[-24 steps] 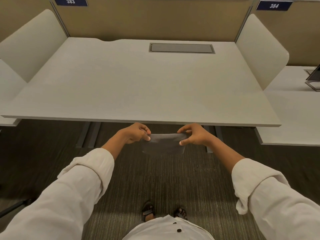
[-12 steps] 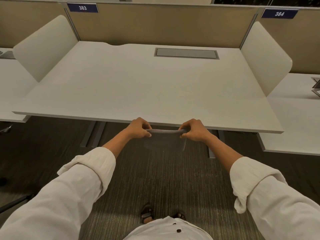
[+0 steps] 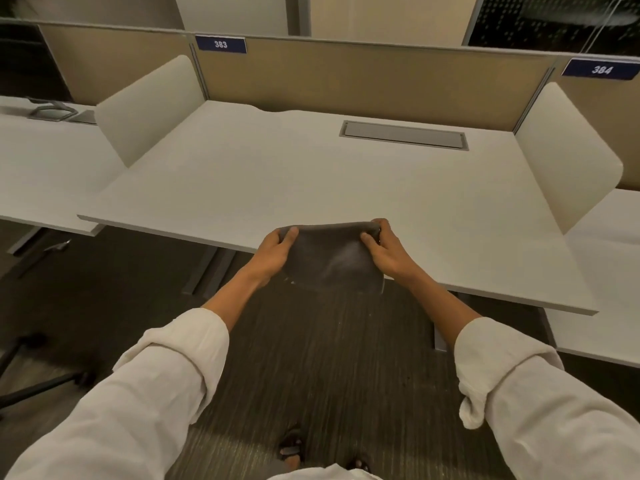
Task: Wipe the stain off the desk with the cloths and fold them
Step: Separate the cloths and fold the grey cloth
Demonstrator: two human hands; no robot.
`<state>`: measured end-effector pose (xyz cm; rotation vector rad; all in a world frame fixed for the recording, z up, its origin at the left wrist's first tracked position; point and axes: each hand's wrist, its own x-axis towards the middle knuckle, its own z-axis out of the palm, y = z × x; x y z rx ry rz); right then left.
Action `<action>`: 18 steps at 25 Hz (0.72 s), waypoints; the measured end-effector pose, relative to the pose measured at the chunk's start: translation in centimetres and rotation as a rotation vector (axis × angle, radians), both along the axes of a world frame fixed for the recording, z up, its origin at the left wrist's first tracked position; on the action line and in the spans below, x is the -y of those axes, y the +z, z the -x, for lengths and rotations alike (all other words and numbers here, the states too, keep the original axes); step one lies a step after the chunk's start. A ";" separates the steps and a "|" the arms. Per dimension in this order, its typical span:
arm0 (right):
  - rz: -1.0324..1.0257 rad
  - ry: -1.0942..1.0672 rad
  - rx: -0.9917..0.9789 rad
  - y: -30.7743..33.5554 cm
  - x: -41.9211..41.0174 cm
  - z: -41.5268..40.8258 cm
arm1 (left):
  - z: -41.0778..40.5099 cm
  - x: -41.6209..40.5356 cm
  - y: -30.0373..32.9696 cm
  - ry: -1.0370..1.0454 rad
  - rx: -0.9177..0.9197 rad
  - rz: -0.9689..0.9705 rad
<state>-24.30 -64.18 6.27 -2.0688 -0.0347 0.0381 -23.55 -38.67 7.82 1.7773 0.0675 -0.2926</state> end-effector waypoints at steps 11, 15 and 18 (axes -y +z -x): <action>-0.286 0.065 -0.521 1.4 -8.4 -6.4 | 0.4 -8.3 -2.6 0.262 -0.212 0.369; -0.469 0.142 -0.570 1.2 -13.2 -9.9 | -1.6 -13.7 -3.2 0.316 -0.205 0.405; -0.410 0.253 -0.450 1.3 -18.0 -13.1 | -4.5 -17.6 -3.3 0.436 -0.113 0.294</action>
